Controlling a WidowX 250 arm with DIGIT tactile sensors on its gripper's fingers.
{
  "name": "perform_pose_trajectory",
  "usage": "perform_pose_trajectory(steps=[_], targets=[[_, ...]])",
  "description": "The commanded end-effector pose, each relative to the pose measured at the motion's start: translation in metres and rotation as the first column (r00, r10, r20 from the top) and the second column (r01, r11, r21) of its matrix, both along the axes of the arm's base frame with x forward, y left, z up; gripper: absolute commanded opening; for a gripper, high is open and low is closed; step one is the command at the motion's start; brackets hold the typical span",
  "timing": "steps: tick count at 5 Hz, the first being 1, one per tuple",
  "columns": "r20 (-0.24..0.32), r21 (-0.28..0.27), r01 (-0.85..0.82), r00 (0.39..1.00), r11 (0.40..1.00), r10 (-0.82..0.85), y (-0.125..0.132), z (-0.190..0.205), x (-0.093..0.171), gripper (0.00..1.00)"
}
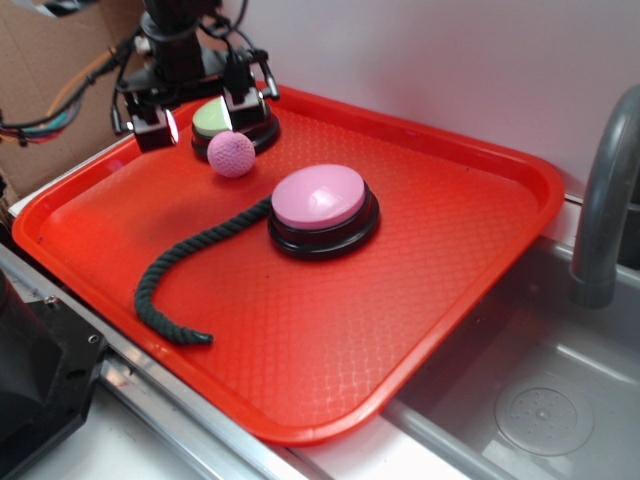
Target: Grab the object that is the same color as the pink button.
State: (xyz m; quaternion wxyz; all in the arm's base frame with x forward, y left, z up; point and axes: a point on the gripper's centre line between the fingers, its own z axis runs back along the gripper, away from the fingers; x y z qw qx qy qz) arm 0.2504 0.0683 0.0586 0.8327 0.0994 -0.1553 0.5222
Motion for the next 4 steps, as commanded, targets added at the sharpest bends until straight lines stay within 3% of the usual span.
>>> perform_pose_trajectory(steps=[1, 2, 3, 4], targets=[[0.026, 0.009, -0.012, 1.000, 1.000, 0.012, 0.0115, -0.0112, 0.0090, 1.00], [0.015, -0.003, -0.001, 1.000, 1.000, 0.001, 0.0145, -0.0147, 0.0120, 1.00], [0.020, -0.018, 0.004, 1.000, 1.000, -0.004, 0.0158, -0.0166, 0.0126, 0.09], [0.027, -0.036, 0.007, 1.000, 0.999, -0.006, 0.0170, -0.0173, 0.0130, 0.00]])
